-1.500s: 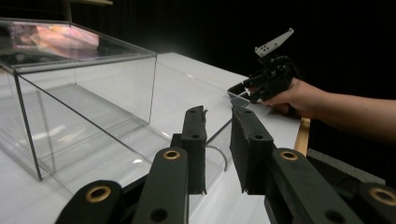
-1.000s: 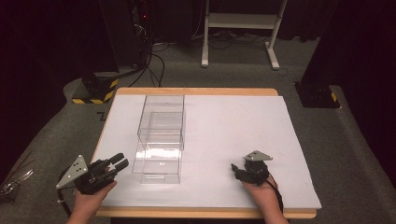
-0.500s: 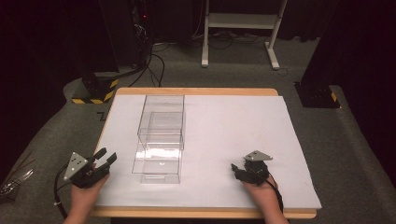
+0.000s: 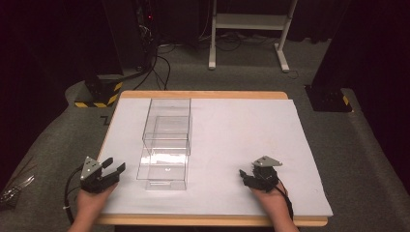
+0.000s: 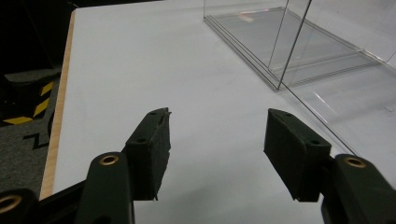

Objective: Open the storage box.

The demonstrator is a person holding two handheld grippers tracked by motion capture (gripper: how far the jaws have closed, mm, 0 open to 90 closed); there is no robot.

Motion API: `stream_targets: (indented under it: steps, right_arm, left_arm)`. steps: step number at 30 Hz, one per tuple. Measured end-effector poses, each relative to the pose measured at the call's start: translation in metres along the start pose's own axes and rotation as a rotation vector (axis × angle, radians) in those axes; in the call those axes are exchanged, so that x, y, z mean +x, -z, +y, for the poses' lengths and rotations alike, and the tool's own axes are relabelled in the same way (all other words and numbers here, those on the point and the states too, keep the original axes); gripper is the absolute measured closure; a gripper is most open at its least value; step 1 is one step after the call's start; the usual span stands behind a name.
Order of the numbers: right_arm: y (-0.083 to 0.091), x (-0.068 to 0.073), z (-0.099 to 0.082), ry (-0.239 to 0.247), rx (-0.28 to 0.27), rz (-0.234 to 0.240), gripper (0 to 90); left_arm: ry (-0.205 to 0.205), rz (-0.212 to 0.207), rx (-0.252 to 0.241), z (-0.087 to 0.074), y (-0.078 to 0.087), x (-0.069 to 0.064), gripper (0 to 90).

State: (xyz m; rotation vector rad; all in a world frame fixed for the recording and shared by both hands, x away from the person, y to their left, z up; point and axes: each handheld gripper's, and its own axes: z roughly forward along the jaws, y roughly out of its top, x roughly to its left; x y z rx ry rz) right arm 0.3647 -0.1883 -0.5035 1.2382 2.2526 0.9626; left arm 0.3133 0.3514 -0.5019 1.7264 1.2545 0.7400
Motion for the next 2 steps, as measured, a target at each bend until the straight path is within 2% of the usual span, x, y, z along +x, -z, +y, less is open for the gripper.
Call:
stream_targets:
  steps: [2]
  right_arm:
    - [0.0000,0.0000,0.0000,0.000,0.000,0.000,34.8]
  left_arm:
    - [0.000,-0.001,0.006,0.0001,-0.0002,0.0001,40.5]
